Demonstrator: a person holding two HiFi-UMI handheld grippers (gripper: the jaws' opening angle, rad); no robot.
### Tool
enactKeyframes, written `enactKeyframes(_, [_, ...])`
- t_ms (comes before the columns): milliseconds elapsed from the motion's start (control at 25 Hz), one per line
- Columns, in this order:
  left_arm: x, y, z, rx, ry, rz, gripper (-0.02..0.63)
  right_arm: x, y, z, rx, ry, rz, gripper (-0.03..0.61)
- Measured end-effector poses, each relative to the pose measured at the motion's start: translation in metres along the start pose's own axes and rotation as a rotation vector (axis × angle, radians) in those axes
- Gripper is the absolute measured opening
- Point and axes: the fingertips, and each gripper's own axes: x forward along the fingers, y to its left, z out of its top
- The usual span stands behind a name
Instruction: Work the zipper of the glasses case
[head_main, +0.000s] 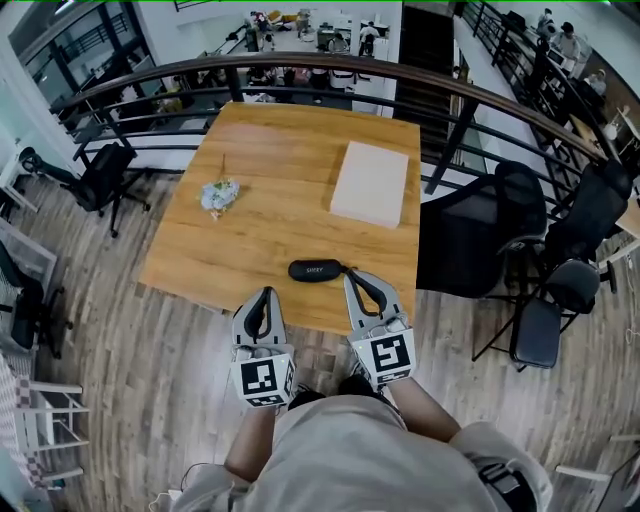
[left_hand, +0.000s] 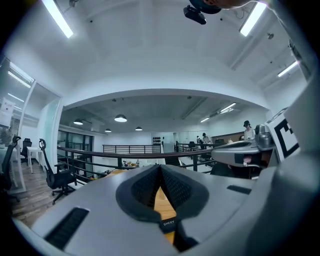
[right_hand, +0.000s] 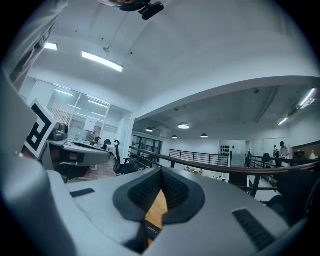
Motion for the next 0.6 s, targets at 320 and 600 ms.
enactKeyframes(320, [-0.002, -0.002, 0.004, 0.014, -0.018, -0.037, 0.023, -0.01, -0.006, 0.002, 0.035, 0.005, -0.068, 0.026])
enactKeyframes(600, [0.004, -0.006, 0.004, 0.01, -0.026, -0.076, 0.023, -0.019, -0.016, 0.0, 0.019, 0.007, -0.117, 0.026])
